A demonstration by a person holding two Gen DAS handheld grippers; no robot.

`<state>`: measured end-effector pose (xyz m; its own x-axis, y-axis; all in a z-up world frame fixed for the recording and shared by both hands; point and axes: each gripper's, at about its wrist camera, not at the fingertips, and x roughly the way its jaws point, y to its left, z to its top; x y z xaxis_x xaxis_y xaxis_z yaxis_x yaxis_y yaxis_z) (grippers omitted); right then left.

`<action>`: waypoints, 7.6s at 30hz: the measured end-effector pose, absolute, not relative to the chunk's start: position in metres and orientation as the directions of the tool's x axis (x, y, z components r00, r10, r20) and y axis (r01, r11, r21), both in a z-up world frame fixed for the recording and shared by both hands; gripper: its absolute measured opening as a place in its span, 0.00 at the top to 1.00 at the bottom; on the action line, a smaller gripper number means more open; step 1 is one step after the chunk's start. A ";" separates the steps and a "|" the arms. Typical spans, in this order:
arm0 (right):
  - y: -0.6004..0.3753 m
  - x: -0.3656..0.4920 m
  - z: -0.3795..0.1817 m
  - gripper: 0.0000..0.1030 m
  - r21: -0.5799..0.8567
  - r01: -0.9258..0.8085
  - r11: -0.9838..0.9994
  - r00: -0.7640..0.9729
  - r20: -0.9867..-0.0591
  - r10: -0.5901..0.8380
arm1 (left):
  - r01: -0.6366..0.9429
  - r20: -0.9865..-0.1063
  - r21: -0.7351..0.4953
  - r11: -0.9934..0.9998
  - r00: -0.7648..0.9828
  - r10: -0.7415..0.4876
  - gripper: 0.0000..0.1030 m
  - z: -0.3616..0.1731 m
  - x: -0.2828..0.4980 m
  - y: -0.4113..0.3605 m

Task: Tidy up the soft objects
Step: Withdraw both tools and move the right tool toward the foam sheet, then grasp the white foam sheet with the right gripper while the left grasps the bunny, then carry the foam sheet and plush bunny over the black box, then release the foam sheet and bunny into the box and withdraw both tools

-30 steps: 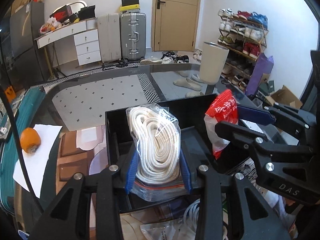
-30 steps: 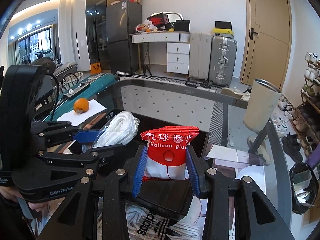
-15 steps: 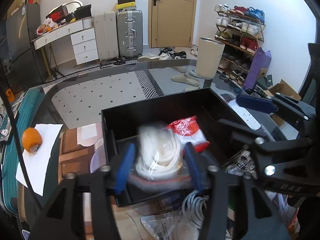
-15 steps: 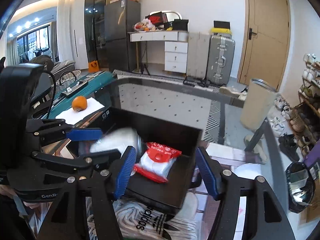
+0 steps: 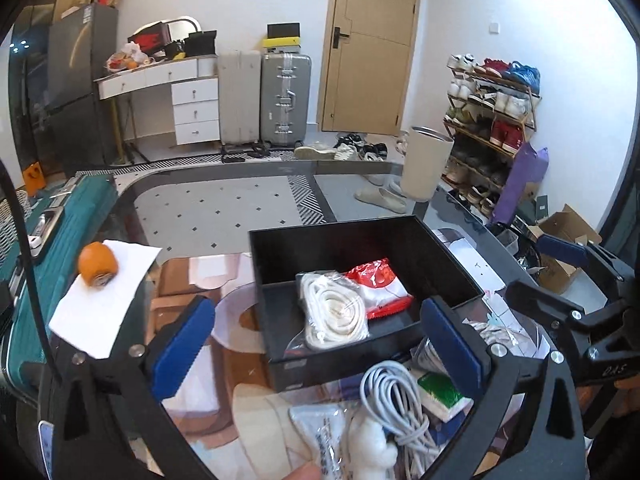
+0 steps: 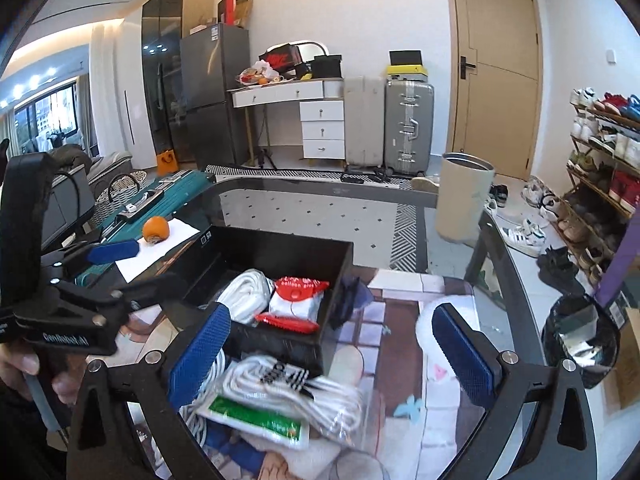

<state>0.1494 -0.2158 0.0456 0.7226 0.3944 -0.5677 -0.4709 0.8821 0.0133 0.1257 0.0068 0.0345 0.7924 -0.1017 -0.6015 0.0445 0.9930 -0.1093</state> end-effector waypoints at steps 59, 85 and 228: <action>-0.215 0.123 -0.026 0.01 0.048 -0.538 0.842 0.509 -0.778 0.369 | 0.092 -0.689 -0.042 0.995 0.719 -0.096 0.00 -0.014 0.068 0.002; -0.192 0.128 -0.048 0.28 0.013 -0.486 0.874 0.524 -0.796 0.304 | 0.156 -0.749 -0.045 0.987 0.648 -0.136 0.00 -0.029 0.070 -0.004; -0.168 0.194 0.027 0.18 -0.168 -0.712 0.682 0.587 -0.676 0.446 | 0.343 -0.640 -0.075 0.936 0.704 -0.309 0.80 0.025 0.182 0.003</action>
<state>0.1943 -0.1683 0.0266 0.5867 0.4463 -0.6758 -0.7122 0.6816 -0.1682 0.1824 0.0030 0.0251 0.7038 -0.3094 -0.6395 0.3434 0.9362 -0.0750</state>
